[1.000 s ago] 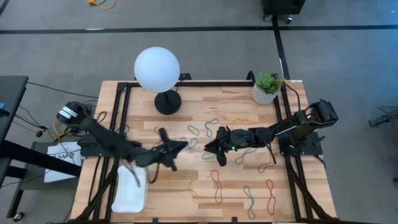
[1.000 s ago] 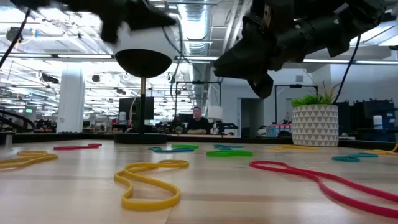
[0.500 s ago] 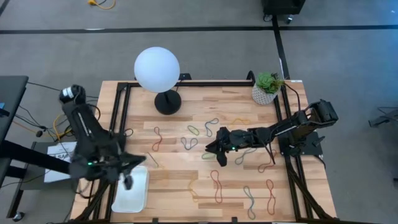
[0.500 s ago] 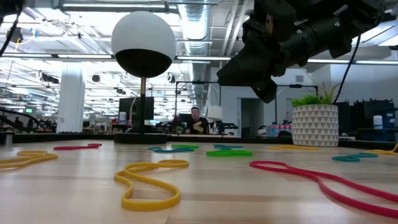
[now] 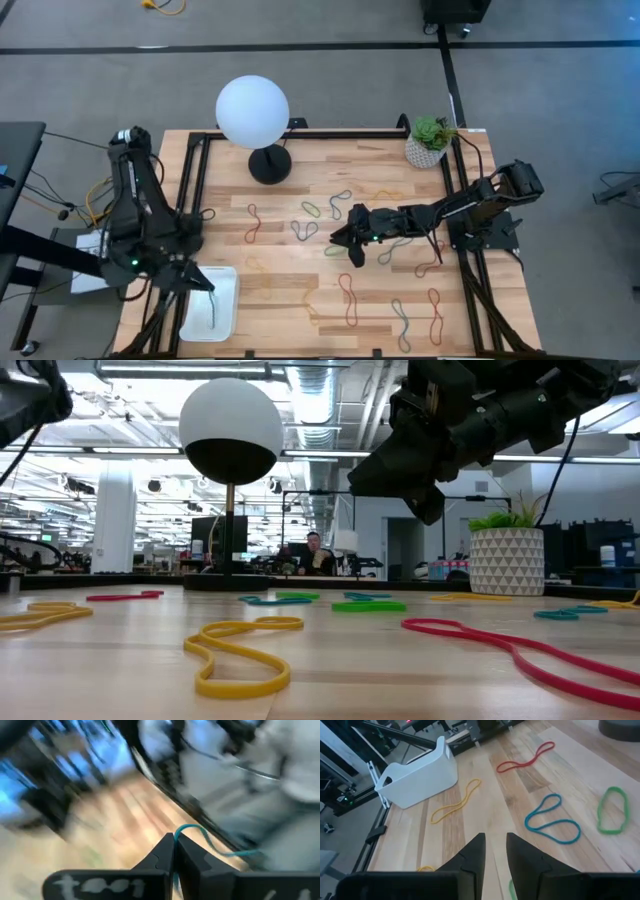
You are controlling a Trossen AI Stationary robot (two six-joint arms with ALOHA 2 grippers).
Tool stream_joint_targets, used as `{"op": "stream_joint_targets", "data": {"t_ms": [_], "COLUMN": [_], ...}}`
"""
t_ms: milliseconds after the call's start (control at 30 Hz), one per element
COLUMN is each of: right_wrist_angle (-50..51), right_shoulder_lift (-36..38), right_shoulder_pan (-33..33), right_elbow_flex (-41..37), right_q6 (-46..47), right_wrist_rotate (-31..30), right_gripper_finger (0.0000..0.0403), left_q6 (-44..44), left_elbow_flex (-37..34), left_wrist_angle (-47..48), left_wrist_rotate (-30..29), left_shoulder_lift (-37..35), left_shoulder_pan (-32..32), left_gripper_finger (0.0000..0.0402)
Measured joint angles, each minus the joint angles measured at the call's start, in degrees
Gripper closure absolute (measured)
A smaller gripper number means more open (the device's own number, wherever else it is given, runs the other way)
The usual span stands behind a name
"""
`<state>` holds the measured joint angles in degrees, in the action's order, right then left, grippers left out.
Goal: Pick and place items into bin
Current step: Put the blue rubber band into the white bin
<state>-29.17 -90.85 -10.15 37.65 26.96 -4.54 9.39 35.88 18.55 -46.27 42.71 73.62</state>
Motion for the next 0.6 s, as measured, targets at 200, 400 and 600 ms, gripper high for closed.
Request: {"op": "stream_joint_targets", "data": {"t_ms": [200,400,600], "right_wrist_angle": [0.00,0.02,0.02], "right_shoulder_lift": [0.00,0.00,0.00], "right_shoulder_pan": [0.53,0.67,0.67], "right_elbow_flex": [0.00,0.00,0.00], "right_q6": [0.00,0.00,0.00], "right_wrist_rotate": [0.00,0.00,0.00], "right_gripper_finger": [0.0331,0.0331,0.0331], "left_q6": [28.44,40.04,44.50], "left_elbow_flex": [-0.84,-2.69,-2.69], "left_wrist_angle": [12.06,11.12,11.31], "left_wrist_rotate": [14.07,24.21,24.59], "left_shoulder_lift": [-1.31,4.17,10.00], "left_shoulder_pan": [-6.22,-9.20,-10.73], "left_gripper_finger": [0.0401,0.0401,0.0401]}}
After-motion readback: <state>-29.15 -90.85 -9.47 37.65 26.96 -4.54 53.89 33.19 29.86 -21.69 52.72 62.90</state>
